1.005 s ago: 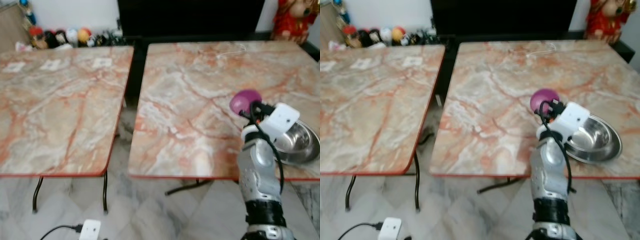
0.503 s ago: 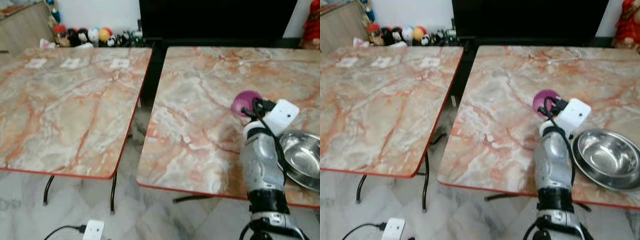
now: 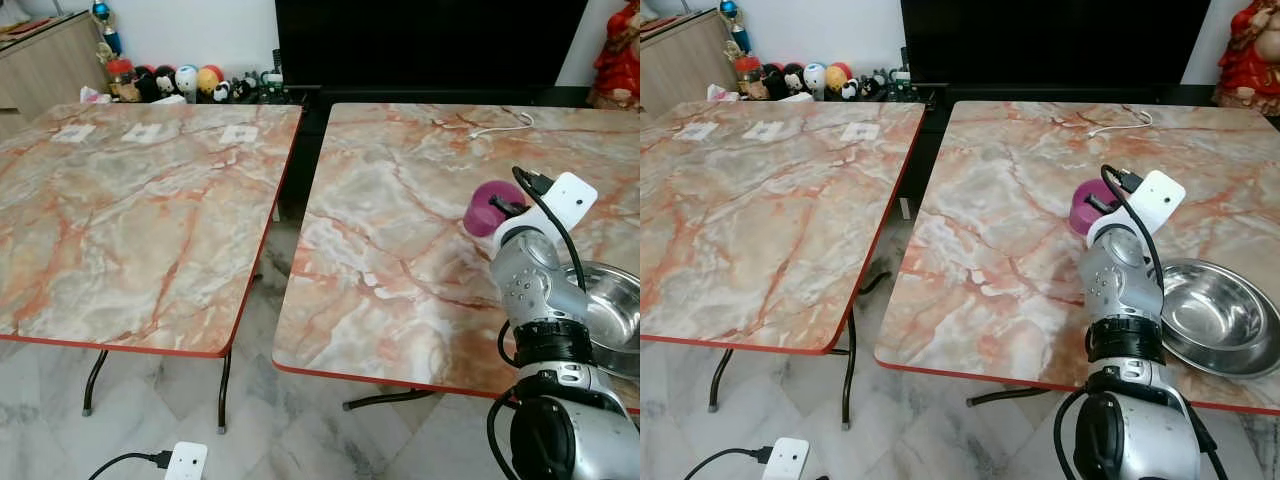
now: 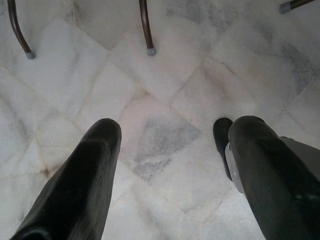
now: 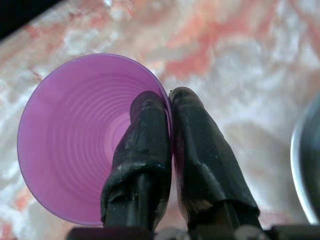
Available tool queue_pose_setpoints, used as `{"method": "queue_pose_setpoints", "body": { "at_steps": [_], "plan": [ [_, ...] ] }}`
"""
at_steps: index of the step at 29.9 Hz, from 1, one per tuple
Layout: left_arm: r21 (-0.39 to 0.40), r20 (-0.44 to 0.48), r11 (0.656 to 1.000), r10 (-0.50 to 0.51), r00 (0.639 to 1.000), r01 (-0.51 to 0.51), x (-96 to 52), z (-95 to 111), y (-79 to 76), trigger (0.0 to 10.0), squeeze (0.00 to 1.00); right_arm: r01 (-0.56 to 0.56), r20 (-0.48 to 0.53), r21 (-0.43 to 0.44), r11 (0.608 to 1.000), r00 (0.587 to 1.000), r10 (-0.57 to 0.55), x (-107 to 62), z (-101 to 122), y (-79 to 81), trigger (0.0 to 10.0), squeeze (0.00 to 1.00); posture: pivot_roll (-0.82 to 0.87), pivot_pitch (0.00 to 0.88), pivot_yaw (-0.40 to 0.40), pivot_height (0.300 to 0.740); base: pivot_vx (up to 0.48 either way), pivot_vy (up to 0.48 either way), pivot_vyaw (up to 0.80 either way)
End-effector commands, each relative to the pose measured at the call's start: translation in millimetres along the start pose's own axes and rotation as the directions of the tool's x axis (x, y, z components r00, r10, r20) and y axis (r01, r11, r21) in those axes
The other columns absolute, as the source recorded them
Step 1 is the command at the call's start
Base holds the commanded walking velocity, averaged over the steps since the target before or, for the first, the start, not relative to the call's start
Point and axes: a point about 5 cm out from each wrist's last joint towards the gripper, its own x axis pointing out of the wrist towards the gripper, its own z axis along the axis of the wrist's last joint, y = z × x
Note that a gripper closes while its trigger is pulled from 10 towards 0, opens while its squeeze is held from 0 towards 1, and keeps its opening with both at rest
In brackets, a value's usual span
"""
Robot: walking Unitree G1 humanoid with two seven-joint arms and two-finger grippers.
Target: Setting the table
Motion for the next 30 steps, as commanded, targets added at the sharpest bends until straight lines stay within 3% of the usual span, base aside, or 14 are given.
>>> {"method": "queue_pose_setpoints", "body": {
  "at_steps": [1,10,30],
  "plan": [
    [-0.006,-0.018,1.000,0.003,1.000,-0.003,-1.2,-5,1.7,10.0,0.00,0.051,-0.035,0.021,0.998,0.998,-0.050,1.6,-3,-3.5,10.0,0.00,-0.09,0.037,0.033,0.732,0.000,0.000,0.00],
    [-0.006,-0.018,1.000,0.006,1.000,-0.006,-1.5,-5,2.6,10.0,0.00,0.183,0.004,0.059,0.981,0.983,-0.184,3.2,5,-16.1,10.0,0.00,-0.08,0.038,0.034,0.732,0.000,0.000,0.00],
    [-0.005,-0.014,1.000,0.003,1.000,-0.004,-1.1,-4,1.7,10.0,0.00,0.234,0.002,0.097,0.967,0.972,-0.235,-6.8,-3,-11.2,10.0,0.00,-0.09,0.036,0.033,0.732,0.000,0.000,0.00]
  ]
}}
